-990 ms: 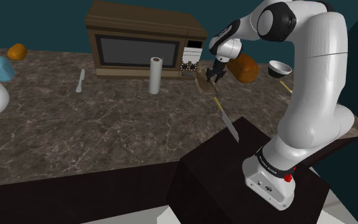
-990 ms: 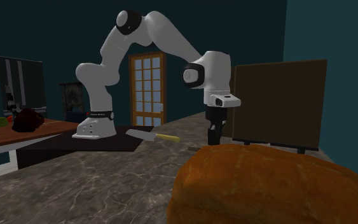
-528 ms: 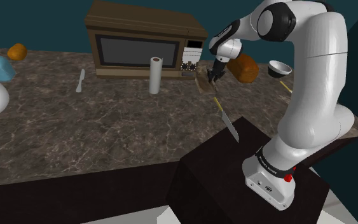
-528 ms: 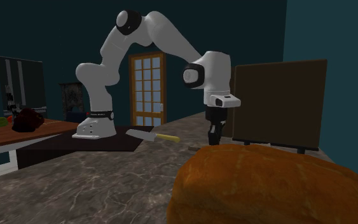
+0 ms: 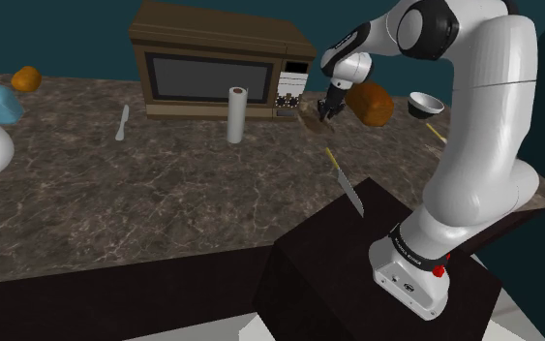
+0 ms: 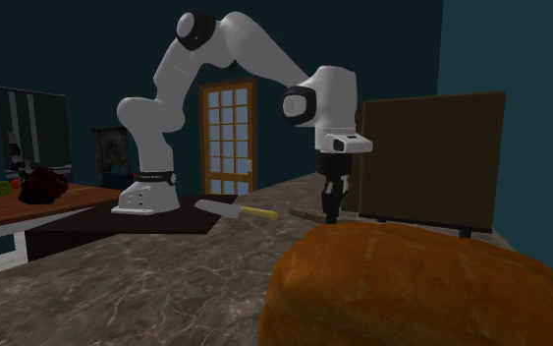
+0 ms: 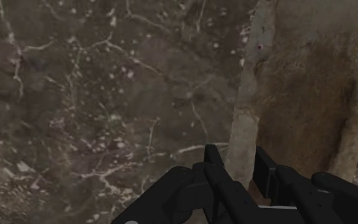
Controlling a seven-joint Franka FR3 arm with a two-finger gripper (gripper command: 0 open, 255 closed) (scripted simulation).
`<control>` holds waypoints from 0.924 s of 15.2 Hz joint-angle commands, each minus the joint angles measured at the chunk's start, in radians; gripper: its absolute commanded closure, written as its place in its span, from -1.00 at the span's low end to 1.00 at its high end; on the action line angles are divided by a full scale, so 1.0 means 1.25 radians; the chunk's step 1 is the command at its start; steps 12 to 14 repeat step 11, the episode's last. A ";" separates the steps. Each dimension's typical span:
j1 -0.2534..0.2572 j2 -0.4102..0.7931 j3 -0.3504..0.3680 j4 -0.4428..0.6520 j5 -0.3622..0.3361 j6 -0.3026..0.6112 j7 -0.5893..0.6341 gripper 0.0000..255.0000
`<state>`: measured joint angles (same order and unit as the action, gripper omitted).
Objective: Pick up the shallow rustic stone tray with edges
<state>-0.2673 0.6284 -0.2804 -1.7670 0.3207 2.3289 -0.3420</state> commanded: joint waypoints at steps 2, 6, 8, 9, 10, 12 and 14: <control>0.005 -0.022 -0.006 0.000 -0.009 -0.022 0.007 1.00; 0.010 -0.051 -0.014 0.002 -0.020 -0.051 0.016 1.00; 0.013 -0.064 -0.018 0.004 -0.026 -0.066 0.020 1.00; 0.014 -0.070 -0.020 0.005 -0.029 -0.073 0.022 1.00; 0.014 -0.072 -0.020 0.005 -0.029 -0.074 0.022 1.00; 0.014 -0.071 -0.020 0.006 -0.029 -0.074 0.022 1.00; 0.014 -0.071 -0.020 0.006 -0.029 -0.074 0.022 1.00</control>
